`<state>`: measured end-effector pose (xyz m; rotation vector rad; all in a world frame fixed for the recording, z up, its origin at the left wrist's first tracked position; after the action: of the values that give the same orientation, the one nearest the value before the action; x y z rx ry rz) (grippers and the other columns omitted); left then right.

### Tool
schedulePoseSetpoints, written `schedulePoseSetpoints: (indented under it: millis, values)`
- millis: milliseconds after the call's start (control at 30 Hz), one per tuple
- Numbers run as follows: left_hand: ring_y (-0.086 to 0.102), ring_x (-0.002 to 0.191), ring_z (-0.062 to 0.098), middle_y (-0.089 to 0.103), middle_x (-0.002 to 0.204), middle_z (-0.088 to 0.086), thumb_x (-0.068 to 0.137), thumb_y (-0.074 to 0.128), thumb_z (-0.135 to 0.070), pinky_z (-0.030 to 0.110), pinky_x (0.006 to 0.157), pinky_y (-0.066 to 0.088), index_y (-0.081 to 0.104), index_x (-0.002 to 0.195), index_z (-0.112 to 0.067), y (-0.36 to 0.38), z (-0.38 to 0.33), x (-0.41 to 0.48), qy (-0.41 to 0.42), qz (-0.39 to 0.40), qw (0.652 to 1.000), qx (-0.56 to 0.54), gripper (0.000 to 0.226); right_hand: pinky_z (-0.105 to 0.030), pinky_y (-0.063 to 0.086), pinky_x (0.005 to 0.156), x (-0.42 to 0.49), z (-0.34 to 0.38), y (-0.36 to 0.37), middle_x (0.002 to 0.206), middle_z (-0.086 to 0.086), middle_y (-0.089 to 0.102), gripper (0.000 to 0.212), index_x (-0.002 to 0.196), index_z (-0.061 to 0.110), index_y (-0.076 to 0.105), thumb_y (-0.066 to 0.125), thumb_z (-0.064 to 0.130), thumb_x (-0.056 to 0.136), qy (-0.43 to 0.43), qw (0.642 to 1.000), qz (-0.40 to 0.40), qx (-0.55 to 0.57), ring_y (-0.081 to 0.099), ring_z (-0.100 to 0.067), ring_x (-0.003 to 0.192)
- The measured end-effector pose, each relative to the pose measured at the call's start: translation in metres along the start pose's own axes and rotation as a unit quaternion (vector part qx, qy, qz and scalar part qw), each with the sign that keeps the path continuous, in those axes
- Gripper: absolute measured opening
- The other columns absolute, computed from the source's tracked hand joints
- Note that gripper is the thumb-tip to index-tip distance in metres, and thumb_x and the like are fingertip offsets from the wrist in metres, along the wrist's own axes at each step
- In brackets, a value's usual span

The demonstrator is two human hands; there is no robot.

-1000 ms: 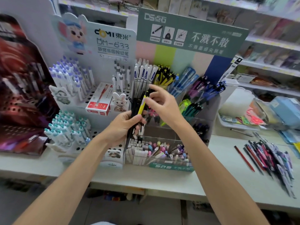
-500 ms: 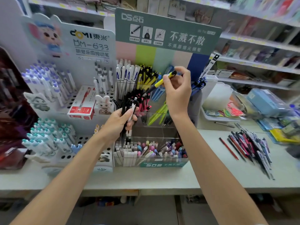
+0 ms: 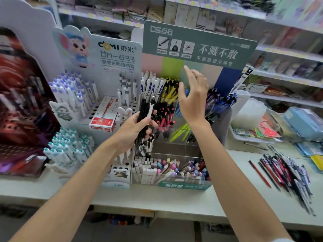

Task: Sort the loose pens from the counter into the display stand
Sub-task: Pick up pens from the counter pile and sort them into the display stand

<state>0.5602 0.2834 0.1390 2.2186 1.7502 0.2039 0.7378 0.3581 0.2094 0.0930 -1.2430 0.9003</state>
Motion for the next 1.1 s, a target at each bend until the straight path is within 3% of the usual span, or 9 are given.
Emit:
schedulePoseSetpoints:
  millis: [133,300,500,633,767,833,933,1000,1100]
  values:
    - [0.043,0.060,0.009,0.063,0.081,0.001,0.104,0.043,-0.018,0.019,0.054,0.038,0.050,0.128,-0.006,0.001,-0.002,0.002,0.013,0.033,0.999,0.011,0.028,-0.015,0.045,0.082,-0.006,0.026,-0.018,0.105,-0.004,0.066,0.033,0.126,0.005,0.062,0.060,0.013,0.093,0.091,0.973,0.129,0.166,0.058,-0.010,0.085]
    - [0.043,0.061,0.009,0.062,0.081,0.002,0.103,0.045,-0.020,0.019,0.055,0.038,0.054,0.116,0.002,0.016,-0.003,0.002,0.000,0.105,0.992,0.072,0.026,-0.027,0.053,0.090,-0.021,0.043,-0.006,0.108,0.002,0.071,0.037,0.123,0.015,0.066,0.073,0.021,0.087,0.153,0.867,0.410,0.240,0.065,-0.007,0.098]
    - [0.036,0.057,0.007,0.056,0.076,-0.001,0.096,0.052,-0.027,0.018,0.050,0.028,0.061,0.113,-0.007,0.006,0.000,-0.002,-0.011,0.121,0.990,0.071,0.028,-0.030,0.053,0.087,-0.009,0.030,-0.012,0.090,-0.002,0.070,0.029,0.116,0.009,0.069,0.072,0.010,0.088,0.182,0.872,0.341,0.300,0.066,-0.013,0.085]
    - [0.037,0.057,0.006,0.058,0.075,-0.003,0.096,0.051,-0.027,0.017,0.050,0.029,0.059,0.120,-0.002,0.005,-0.001,-0.003,-0.013,0.114,0.992,0.058,0.035,-0.017,0.047,0.091,-0.017,0.043,-0.008,0.130,0.007,0.059,0.044,0.130,0.022,0.059,0.073,0.021,0.088,0.127,0.866,0.416,0.248,0.060,0.003,0.100]
    - [0.037,0.056,0.007,0.059,0.071,-0.005,0.100,0.049,-0.017,0.014,0.048,0.029,0.060,0.111,-0.003,-0.013,-0.004,-0.005,-0.006,0.059,0.992,0.110,0.021,-0.054,0.048,0.100,-0.006,0.028,-0.019,0.132,0.005,0.058,0.048,0.128,0.027,0.055,0.073,0.032,0.084,0.190,0.918,0.239,0.253,0.061,-0.024,0.112]
    - [0.037,0.054,0.006,0.058,0.070,-0.005,0.102,0.048,-0.016,0.013,0.047,0.029,0.063,0.113,-0.005,-0.033,-0.007,-0.008,0.001,0.011,0.991,0.131,0.022,-0.057,0.046,0.102,0.004,0.016,-0.030,0.129,0.005,0.059,0.048,0.127,0.032,0.052,0.070,0.038,0.083,0.217,0.940,0.154,0.214,0.059,-0.029,0.114]
    - [0.042,0.056,0.006,0.057,0.074,-0.001,0.103,0.046,-0.016,0.015,0.050,0.035,0.063,0.114,-0.002,-0.054,-0.010,-0.013,0.028,-0.051,0.991,0.124,0.024,-0.029,0.035,0.114,0.009,0.017,-0.033,0.138,-0.001,0.054,0.050,0.137,0.015,0.048,0.067,0.022,0.090,0.182,0.959,0.139,0.168,0.049,-0.011,0.126]
    - [0.047,0.060,0.005,0.058,0.077,-0.001,0.103,0.047,-0.019,0.016,0.055,0.041,0.063,0.117,-0.004,-0.058,-0.012,-0.014,0.044,-0.078,0.990,0.105,0.026,-0.010,0.034,0.106,0.003,0.032,-0.024,0.144,-0.009,0.050,0.055,0.143,0.005,0.041,0.063,0.011,0.093,0.122,0.970,0.168,0.125,0.055,0.000,0.107]
    - [0.055,0.069,0.005,0.063,0.081,-0.005,0.103,0.049,-0.022,0.022,0.069,0.048,0.067,0.116,-0.018,-0.060,-0.009,-0.016,0.045,-0.094,0.992,0.076,0.023,-0.015,0.045,0.093,-0.017,0.045,0.003,0.145,-0.014,0.049,0.058,0.148,0.003,0.035,0.060,0.010,0.096,0.060,0.967,0.240,0.065,0.062,-0.003,0.076]
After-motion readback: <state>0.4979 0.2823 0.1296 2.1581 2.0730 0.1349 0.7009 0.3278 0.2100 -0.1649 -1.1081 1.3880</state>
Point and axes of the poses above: each hand's wrist, its own x-axis towards the middle knuckle, its own y-axis out of the palm, z = x × y, the point moved 3 cm from there along x, towards the middle knuckle
